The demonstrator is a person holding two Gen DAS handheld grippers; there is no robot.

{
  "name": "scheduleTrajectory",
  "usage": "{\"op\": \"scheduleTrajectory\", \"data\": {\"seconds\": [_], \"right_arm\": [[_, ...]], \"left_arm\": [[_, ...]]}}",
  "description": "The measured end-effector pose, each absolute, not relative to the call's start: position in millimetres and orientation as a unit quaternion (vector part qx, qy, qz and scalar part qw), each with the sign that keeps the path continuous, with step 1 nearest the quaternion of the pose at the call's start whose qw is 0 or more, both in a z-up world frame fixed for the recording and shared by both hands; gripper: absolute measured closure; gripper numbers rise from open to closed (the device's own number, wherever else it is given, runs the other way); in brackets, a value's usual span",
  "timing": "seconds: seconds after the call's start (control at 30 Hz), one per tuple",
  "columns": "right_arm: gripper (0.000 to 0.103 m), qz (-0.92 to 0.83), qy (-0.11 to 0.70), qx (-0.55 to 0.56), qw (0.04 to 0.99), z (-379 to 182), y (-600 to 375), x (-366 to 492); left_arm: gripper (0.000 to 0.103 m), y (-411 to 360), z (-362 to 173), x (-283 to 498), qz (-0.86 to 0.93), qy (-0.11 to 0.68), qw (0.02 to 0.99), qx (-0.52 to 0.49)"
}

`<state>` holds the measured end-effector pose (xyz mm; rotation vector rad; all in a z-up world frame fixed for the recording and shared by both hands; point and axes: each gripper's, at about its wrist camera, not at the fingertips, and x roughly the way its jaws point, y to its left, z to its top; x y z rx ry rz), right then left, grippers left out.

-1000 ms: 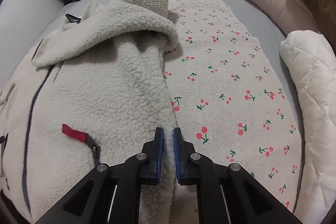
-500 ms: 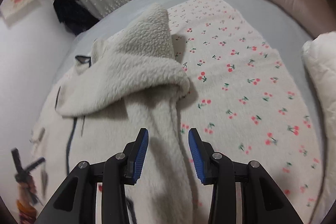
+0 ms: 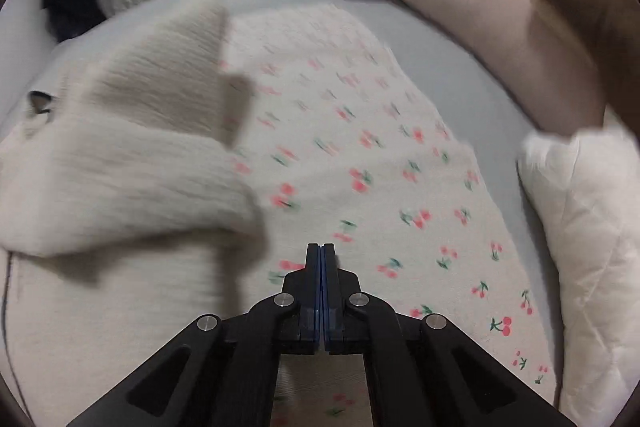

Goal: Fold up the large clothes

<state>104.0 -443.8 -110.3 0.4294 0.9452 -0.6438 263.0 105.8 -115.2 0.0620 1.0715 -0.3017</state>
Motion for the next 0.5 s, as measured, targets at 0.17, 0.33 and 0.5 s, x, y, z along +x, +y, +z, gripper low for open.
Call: {"op": "scheduleTrajectory", "data": {"seconds": [0.17,0.33,0.5], "right_arm": [[0.094,-0.253,0.428,0.237,0.835,-96,-443,73],[0.075,-0.197,0.396,0.209,0.872,-58,-404,51],[0.074,-0.129,0.428,0.163,0.880,-58,-360,80]], "left_arm": [[0.080,106,-109,259,-0.143,0.499,0.854,0.036],[0.074,99,-84,240,-0.133,0.464,0.874,0.048],[0.042,76,-73,222,-0.166,0.422,0.889,0.065]]}}
